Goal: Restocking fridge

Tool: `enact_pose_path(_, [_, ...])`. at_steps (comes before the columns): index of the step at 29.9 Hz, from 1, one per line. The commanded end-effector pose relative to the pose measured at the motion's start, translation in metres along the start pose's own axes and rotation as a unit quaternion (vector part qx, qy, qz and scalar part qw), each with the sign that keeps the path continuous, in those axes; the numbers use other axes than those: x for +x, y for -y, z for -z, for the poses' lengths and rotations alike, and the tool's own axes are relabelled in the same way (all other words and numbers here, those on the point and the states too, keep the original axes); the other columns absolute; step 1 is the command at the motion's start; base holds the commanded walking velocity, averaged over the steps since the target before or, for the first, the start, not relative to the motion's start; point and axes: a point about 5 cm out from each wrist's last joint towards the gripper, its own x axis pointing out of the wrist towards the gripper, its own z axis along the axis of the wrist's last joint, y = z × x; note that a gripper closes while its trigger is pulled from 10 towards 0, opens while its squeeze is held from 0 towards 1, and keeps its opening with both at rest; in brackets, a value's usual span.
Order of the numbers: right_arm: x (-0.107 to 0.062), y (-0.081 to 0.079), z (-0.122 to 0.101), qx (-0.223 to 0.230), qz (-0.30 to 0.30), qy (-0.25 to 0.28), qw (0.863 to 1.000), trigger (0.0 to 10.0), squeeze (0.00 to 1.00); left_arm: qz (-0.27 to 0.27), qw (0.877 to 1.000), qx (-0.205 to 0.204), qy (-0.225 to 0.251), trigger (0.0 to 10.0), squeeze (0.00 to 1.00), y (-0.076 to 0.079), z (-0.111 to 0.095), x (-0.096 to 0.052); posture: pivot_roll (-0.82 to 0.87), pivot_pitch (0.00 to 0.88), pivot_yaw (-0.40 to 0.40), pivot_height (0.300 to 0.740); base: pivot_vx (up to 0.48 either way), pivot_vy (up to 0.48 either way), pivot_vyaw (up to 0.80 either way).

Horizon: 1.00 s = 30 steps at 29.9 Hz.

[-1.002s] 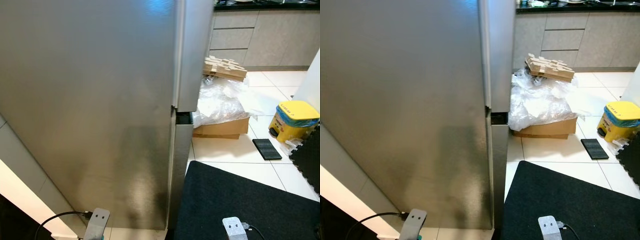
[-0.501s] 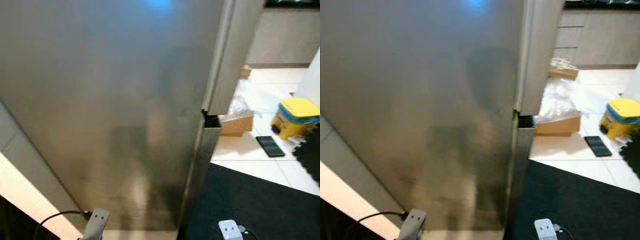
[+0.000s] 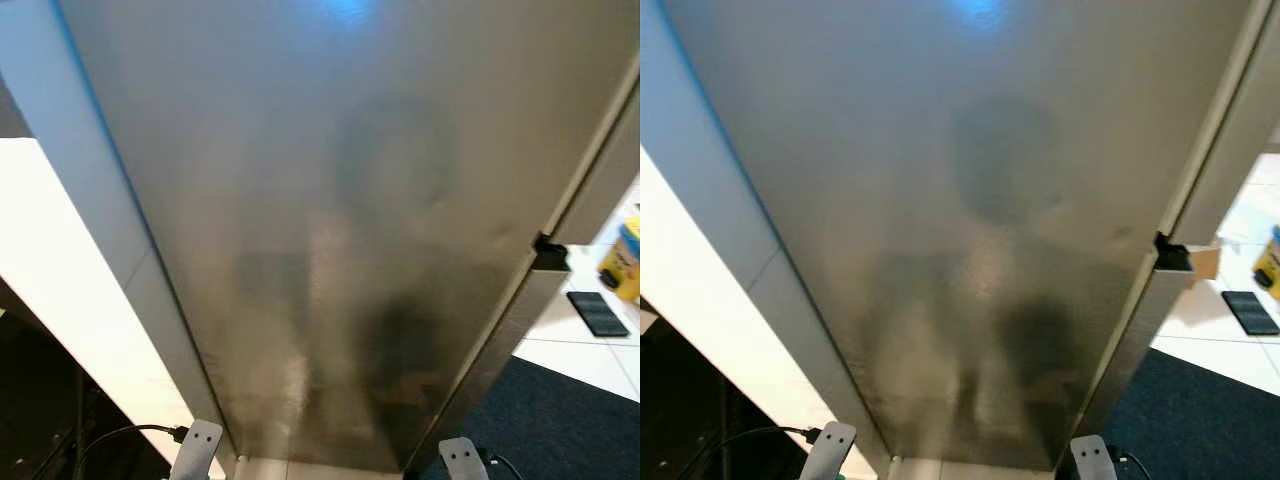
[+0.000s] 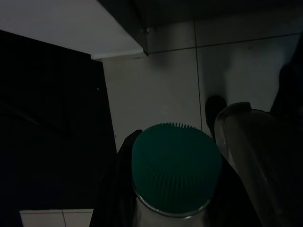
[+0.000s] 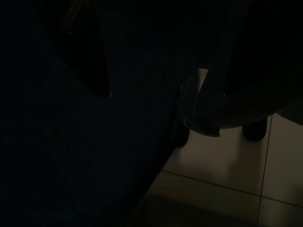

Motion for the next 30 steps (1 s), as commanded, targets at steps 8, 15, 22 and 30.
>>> enact_pose_path(8, [-0.001, 0.004, 0.007, 0.007, 0.007, -0.008, 1.000, 10.0, 0.00, 0.006, 1.000, -0.005, 0.002, 10.0, 0.00, 0.002, 0.001, 0.000, -0.01, 0.000, 0.048, 0.740, 0.000, -0.158, 0.00])
enact_pose_path(15, [-0.002, 0.008, 0.011, 0.018, 0.017, -0.013, 1.000, 10.0, 0.00, 0.010, 1.000, -0.002, 0.001, 10.0, 0.00, 0.003, 0.001, 0.000, -0.02, 0.000, 0.055, 0.740, 0.000, 0.000, 0.00])
enact_pose_path(22, [-0.003, 0.012, 0.017, 0.022, 0.025, -0.019, 0.999, 10.0, 0.00, 0.017, 1.000, 0.001, 0.002, 10.0, 0.00, 0.006, 0.000, 0.001, -0.03, 0.000, 0.059, 0.740, 0.000, 0.000, 0.00])
enact_pose_path(30, [-0.004, 0.015, 0.018, 0.030, 0.034, -0.019, 0.999, 10.0, 0.00, 0.027, 1.000, 0.003, 0.002, 10.0, 0.00, 0.010, 0.000, 0.001, -0.04, 0.000, 0.064, 0.740, 0.000, -0.064, 0.00])
